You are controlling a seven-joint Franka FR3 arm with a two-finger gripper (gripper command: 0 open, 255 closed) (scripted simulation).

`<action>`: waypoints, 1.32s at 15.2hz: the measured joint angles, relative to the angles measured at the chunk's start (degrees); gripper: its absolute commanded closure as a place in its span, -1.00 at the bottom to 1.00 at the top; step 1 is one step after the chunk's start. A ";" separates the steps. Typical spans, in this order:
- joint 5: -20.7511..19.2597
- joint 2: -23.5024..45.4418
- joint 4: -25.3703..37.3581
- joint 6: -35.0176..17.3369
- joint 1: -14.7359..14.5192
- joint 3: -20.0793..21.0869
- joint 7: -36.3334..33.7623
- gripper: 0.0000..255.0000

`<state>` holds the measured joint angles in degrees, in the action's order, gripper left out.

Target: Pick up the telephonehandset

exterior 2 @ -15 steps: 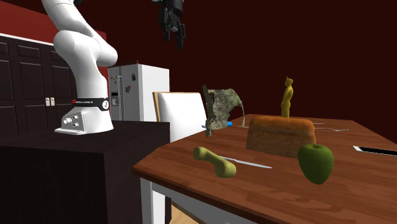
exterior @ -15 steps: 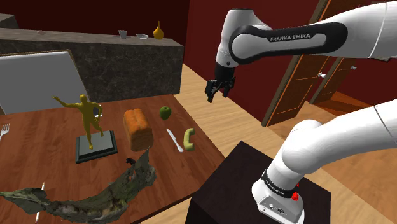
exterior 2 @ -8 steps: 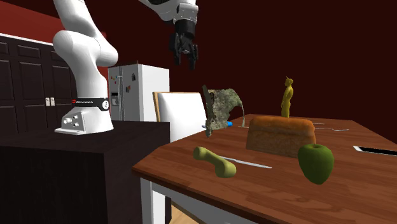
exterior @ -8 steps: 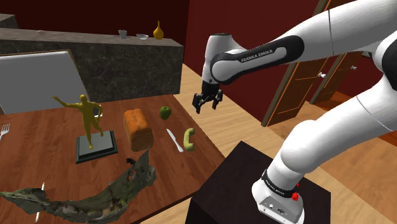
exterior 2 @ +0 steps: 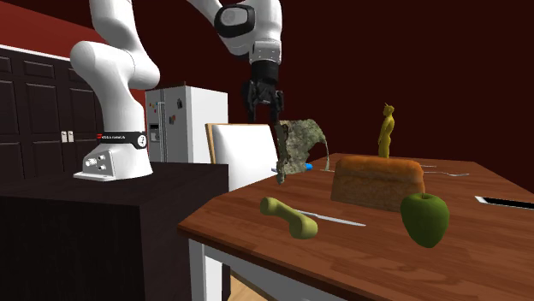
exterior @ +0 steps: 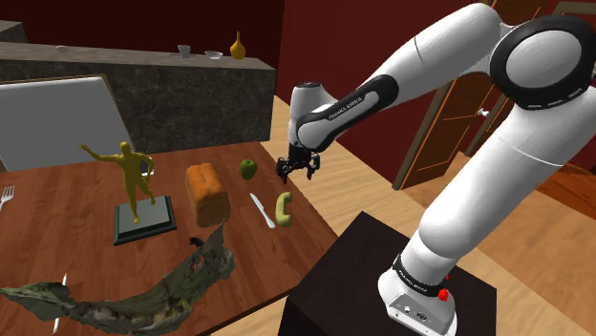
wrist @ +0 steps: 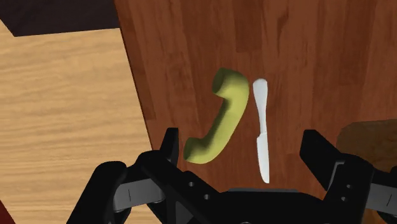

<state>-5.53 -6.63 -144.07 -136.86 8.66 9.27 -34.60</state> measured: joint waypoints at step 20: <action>-10.56 40.98 20.46 -16.89 -1.58 -7.26 -23.88 -1.00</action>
<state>-16.09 34.35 -123.61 -153.74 7.08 2.01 -58.48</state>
